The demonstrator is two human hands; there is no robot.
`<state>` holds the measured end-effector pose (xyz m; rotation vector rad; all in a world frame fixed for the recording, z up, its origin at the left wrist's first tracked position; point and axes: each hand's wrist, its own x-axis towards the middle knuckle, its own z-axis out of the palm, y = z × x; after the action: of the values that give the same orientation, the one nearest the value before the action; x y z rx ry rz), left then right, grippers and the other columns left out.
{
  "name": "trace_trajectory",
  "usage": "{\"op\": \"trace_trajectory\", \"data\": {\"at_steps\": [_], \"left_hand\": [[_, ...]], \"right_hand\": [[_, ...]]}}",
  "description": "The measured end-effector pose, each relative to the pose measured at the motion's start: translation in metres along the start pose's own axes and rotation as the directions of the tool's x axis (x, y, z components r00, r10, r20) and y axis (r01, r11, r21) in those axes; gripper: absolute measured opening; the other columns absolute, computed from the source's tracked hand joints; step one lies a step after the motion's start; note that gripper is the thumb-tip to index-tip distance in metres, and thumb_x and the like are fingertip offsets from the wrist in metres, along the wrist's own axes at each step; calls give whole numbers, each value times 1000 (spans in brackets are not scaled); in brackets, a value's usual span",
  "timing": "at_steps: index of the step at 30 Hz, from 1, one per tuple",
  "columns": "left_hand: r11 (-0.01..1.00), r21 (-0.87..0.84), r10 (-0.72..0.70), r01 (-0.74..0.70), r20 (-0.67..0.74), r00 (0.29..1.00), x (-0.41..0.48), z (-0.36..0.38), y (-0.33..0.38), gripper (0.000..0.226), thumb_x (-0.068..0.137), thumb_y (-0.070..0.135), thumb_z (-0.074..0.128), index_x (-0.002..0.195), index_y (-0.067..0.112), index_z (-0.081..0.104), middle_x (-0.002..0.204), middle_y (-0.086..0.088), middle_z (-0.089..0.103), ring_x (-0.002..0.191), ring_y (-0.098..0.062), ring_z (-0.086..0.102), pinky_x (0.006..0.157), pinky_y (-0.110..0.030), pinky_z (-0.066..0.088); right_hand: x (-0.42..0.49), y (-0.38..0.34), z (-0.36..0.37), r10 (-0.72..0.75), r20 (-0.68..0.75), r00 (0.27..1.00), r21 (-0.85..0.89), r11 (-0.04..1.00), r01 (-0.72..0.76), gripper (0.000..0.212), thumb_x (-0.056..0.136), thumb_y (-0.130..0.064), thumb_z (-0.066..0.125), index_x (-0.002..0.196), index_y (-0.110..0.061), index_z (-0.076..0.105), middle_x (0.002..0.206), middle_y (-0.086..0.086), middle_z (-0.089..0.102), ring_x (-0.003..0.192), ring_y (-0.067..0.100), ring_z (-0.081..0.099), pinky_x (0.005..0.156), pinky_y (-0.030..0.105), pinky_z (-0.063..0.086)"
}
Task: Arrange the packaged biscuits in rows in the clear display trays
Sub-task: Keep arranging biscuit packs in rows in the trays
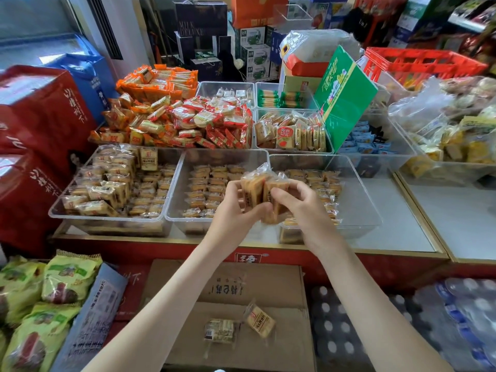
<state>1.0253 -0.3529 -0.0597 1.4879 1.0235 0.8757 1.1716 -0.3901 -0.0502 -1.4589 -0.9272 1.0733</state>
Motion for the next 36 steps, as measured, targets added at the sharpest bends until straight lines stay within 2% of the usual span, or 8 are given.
{"op": "trace_trajectory", "data": {"at_steps": [3,6,14,18,23,27,32,36], "left_hand": [[990,-113,-90,83,-55,994,4,-9,-5,12,97,19,58,107,26,56,108,0,68,104,-19,66,90,-34,54],[928,-325,-207,182,-43,977,5,-14,-7,13,101,16,49,106,20,61,107,-3,71,100,-16,68,85,-29,56],[787,-527,-367,320,16,930,16,-3,-17,12,100,13,49,105,14,60,103,-8,72,98,-23,69,86,-36,56],[797,-478,-422,369,-4,906,29,14,-25,17,100,17,51,115,11,59,113,-12,69,106,-28,66,91,-38,54],[796,-447,-478,409,-47,877,51,42,-33,19,101,19,52,117,10,56,114,-12,67,111,-28,63,83,-32,54],[817,-413,-470,401,-76,879,69,66,-35,17,102,19,49,116,13,55,111,-8,66,107,-23,63,79,-27,53],[830,-403,-471,385,-136,872,89,95,-48,9,102,17,49,103,17,58,107,-5,68,101,-17,65,78,-26,52],[844,-387,-461,371,-170,871,101,110,-57,18,102,18,49,117,11,56,111,-6,67,104,-18,65,85,-28,52]], "right_hand": [[3,8,-13,28,167,986,373,923,-89,28,89,-27,62,113,-11,66,99,7,68,95,20,65,87,38,55],[4,15,-25,9,321,947,698,674,-243,42,90,-32,59,122,-5,63,114,14,66,104,25,63,85,34,56],[16,33,-55,-124,359,925,787,574,-228,46,80,-28,77,120,-8,66,121,17,65,112,30,64,89,40,57],[28,33,-90,-6,255,967,521,844,-132,42,84,-15,72,123,-8,60,103,10,65,95,22,66,85,33,58],[72,54,-155,81,-224,971,-76,992,-101,45,85,-4,69,124,-14,48,115,10,58,103,23,59,69,17,51],[115,78,-207,51,-389,920,-511,819,-261,55,77,-16,76,120,-20,42,124,9,45,119,28,42,92,34,42],[170,104,-221,22,-212,977,-804,564,-187,66,85,-8,65,140,-17,30,128,14,38,120,32,38,96,39,39],[210,132,-224,97,-128,987,-925,349,-154,46,90,-11,64,132,-12,45,131,14,39,124,33,40,93,40,42]]}}
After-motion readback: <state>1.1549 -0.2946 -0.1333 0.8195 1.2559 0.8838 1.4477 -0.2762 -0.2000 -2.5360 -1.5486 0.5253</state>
